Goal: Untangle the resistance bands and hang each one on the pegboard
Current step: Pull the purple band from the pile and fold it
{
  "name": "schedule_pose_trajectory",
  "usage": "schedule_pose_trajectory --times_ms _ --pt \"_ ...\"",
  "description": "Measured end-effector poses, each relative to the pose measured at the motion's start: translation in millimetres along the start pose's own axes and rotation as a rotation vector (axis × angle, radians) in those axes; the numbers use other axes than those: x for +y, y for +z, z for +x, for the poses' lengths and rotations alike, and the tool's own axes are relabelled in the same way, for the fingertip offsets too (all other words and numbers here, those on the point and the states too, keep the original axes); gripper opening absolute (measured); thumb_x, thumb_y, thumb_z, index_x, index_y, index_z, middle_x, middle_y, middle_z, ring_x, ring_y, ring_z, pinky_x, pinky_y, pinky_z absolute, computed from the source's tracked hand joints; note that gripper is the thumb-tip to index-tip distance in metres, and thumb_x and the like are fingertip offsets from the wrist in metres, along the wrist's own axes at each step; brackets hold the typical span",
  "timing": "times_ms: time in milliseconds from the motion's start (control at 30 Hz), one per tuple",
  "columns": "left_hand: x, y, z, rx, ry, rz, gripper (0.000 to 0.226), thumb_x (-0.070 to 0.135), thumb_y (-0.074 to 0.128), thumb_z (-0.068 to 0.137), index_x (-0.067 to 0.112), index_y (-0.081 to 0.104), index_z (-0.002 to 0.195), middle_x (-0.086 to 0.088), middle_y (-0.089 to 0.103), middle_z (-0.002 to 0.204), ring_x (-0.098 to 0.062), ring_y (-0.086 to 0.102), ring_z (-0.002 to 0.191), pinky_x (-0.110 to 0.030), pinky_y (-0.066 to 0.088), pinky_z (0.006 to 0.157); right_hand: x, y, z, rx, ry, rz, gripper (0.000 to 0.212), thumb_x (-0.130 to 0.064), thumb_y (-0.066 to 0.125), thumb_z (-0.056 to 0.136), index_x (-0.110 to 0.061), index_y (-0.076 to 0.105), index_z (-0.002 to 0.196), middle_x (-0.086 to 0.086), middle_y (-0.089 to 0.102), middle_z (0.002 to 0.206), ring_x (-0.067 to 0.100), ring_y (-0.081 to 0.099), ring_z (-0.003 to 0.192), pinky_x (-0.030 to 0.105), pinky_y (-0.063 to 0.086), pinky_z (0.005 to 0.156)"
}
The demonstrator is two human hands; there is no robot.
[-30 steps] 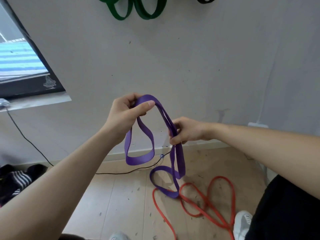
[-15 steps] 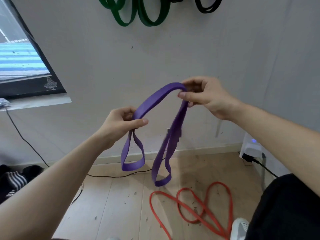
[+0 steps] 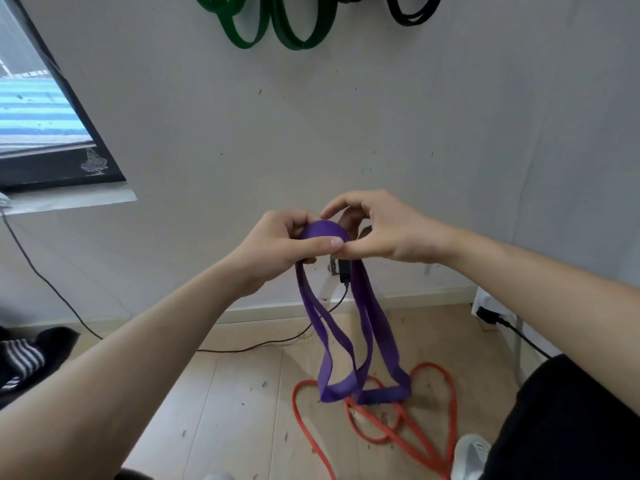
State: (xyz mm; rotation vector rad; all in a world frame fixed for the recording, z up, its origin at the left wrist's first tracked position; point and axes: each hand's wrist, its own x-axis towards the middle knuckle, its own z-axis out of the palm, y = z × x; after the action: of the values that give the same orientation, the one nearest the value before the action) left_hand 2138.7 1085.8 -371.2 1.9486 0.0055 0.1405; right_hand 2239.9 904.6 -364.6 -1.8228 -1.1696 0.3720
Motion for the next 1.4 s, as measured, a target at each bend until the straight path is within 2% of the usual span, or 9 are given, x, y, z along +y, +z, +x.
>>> schedule_pose_trajectory --times_ms 167,367,533,667,767,1000,1067,1200,1400 --pt "0.2 1.5 -2.0 0.069 0.034 0.001 0.026 0.026 0.084 0.077 0.009 0.073 0.093 -0.004 0.068 0.08 -0.015 0.062 0.076 -0.03 0.053 0.075 26.0 9.0 -0.6 -0.204 0.135 -0.045 0.029 -0.018 0.082 0.079 -0.013 0.067 0.103 0.008 0.073 0.098 0.024 0.069 0.092 0.04 0.059 0.083" --pt "3.4 -13.3 -4.0 0.209 0.085 -0.115 0.031 0.031 0.085 0.075 0.009 0.071 0.093 0.006 0.066 0.076 -0.008 0.061 0.073 -0.029 0.055 0.077 61.4 28.3 2.8 -0.41 0.319 -0.001 0.022 -0.021 0.081 0.081 -0.008 0.064 0.087 0.008 0.072 0.087 0.024 0.072 0.086 0.04 0.058 0.081" --pt "-2.2 -28.4 -7.6 0.292 0.048 -0.115 0.03 0.038 0.078 0.071 0.014 0.071 0.087 0.014 0.061 0.065 -0.007 0.057 0.066 -0.033 0.054 0.081 58.1 15.5 9.8 -0.278 0.306 0.0 0.021 -0.023 0.079 0.083 -0.013 0.06 0.081 0.001 0.062 0.074 0.013 0.061 0.07 0.031 0.046 0.066" --pt "-12.5 -44.4 -10.0 0.327 0.003 -0.081 0.032 0.041 0.079 0.069 0.014 0.071 0.085 0.012 0.059 0.062 -0.009 0.055 0.065 -0.03 0.052 0.077 47.4 -8.8 6.0 -0.13 0.266 0.094 0.019 -0.007 0.074 0.085 0.0 0.062 0.098 0.004 0.072 0.083 0.022 0.071 0.079 0.041 0.058 0.08" --pt "-19.2 -49.8 -12.8 0.289 -0.037 -0.027 0.036 0.043 0.081 0.067 0.013 0.072 0.086 0.01 0.061 0.064 -0.012 0.058 0.069 -0.021 0.051 0.069 33.1 -23.1 3.2 -0.051 0.193 0.168 0.024 -0.011 0.076 0.084 -0.001 0.064 0.102 0.012 0.072 0.089 0.023 0.07 0.082 0.044 0.057 0.086" --pt "-17.7 -35.7 -11.2 0.101 -0.05 0.041 0.05 0.044 0.091 0.063 0.013 0.074 0.098 -0.001 0.072 0.083 -0.009 0.067 0.074 -0.027 0.053 0.077 3.8 -17.6 3.0 0.102 0.034 0.238 0.045 -0.04 0.069 0.081 0.001 0.068 0.099 0.008 0.068 0.075 0.019 0.061 0.072 0.032 0.048 0.072" --pt "-10.2 -24.3 -9.6 0.043 -0.017 0.036 0.045 0.038 0.087 0.068 0.011 0.072 0.1 0.001 0.069 0.081 -0.008 0.065 0.073 -0.026 0.052 0.076 -0.3 -10.3 2.6 0.065 0.008 0.191 0.043 -0.041 0.069 0.081 -0.001 0.07 0.097 0.005 0.068 0.072 0.014 0.062 0.069 0.025 0.049 0.069" --pt "-4.3 -8.9 -5.2 -0.032 0.018 -0.048 0.031 0.035 0.084 0.074 0.014 0.073 0.094 0.002 0.066 0.081 -0.01 0.06 0.076 -0.031 0.053 0.076 -3.0 -5.6 -0.8 -0.063 0.057 0.134 0.042 -0.039 0.075 0.075 -0.004 0.071 0.098 0.014 0.071 0.08 0.016 0.067 0.074 0.034 0.052 0.075" --pt "-2.7 -1.3 -5.4 -0.032 0.046 0.014 0.026 0.031 0.079 0.077 0.01 0.073 0.092 0.003 0.066 0.078 -0.007 0.06 0.073 -0.023 0.05 0.07 19.5 0.2 -3.7 -0.251 0.15 0.082 0.039 -0.029 0.084 0.077 -0.006 0.068 0.104 0.027 0.066 0.106 0.042 0.065 0.093 0.051 0.052 0.083"
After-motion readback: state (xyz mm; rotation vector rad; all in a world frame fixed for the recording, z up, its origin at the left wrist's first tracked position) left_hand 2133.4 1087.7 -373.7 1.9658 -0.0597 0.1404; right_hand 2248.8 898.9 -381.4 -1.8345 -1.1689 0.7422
